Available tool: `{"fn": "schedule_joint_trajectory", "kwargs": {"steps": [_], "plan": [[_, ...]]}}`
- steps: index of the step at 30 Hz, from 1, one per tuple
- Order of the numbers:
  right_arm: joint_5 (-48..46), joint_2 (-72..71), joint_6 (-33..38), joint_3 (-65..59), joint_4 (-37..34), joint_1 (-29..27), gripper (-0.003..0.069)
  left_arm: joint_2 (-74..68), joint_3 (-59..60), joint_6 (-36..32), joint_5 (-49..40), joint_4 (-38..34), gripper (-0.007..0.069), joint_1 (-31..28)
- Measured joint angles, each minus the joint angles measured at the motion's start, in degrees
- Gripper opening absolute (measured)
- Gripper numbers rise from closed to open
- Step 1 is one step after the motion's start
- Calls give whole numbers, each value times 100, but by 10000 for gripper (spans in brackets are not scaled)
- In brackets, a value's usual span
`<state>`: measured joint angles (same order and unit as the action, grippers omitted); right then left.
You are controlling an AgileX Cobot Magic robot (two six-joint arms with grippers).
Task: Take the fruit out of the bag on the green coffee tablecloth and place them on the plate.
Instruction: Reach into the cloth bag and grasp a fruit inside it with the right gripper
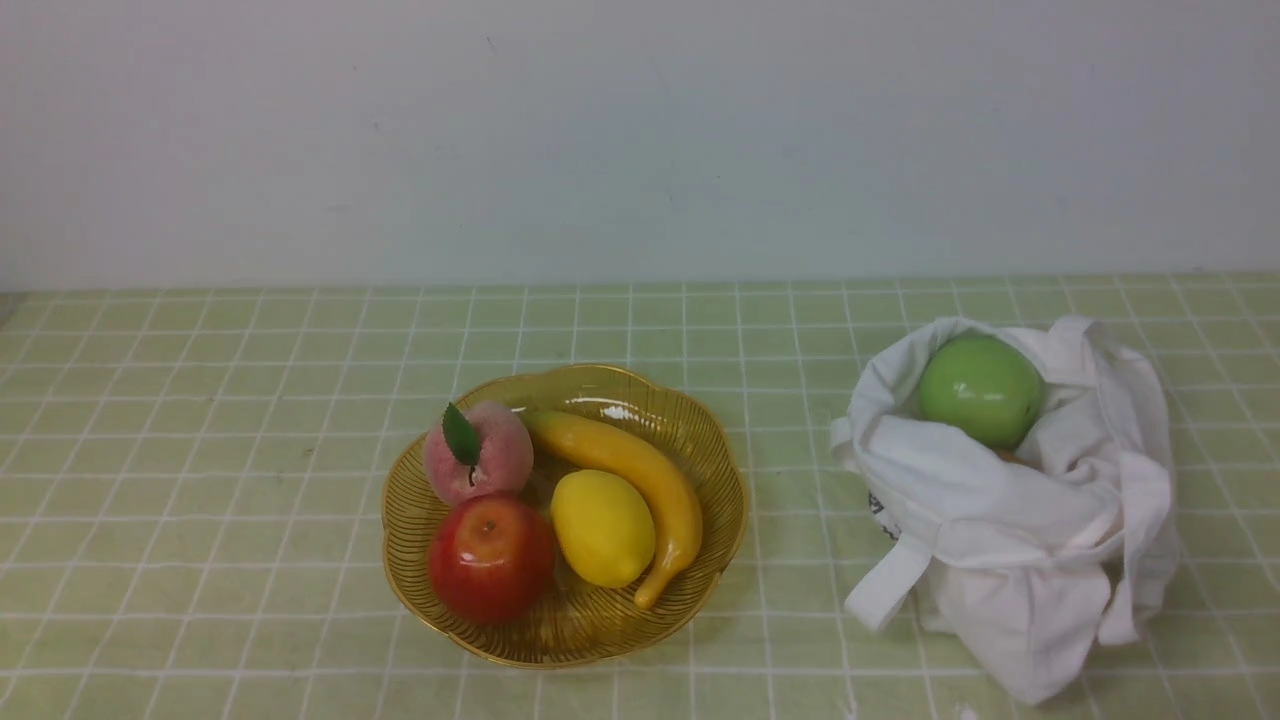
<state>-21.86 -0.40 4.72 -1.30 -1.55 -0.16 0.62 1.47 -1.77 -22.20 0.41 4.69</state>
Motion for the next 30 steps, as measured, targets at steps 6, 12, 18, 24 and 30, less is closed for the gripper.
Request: {"fn": "schedule_joint_trajectory", "kwargs": {"steps": [6,12,18,24,30], "plan": [[-2,0,0,0,0,0,-11,0,0,0,0,0,-8,0],[-2,0,-20,0,21,0,-11,0,0,0,0,0,-8,0],[266,-5,-431,-26,-682,0,-11,0,0,0,0,0,-8,0],[1405,-5,-1082,-41,-2278,0,-11,0,0,0,0,0,-8,0],[1977,-5,-1175,-41,-2502,0,-11,0,0,0,0,0,-8,0]]}}
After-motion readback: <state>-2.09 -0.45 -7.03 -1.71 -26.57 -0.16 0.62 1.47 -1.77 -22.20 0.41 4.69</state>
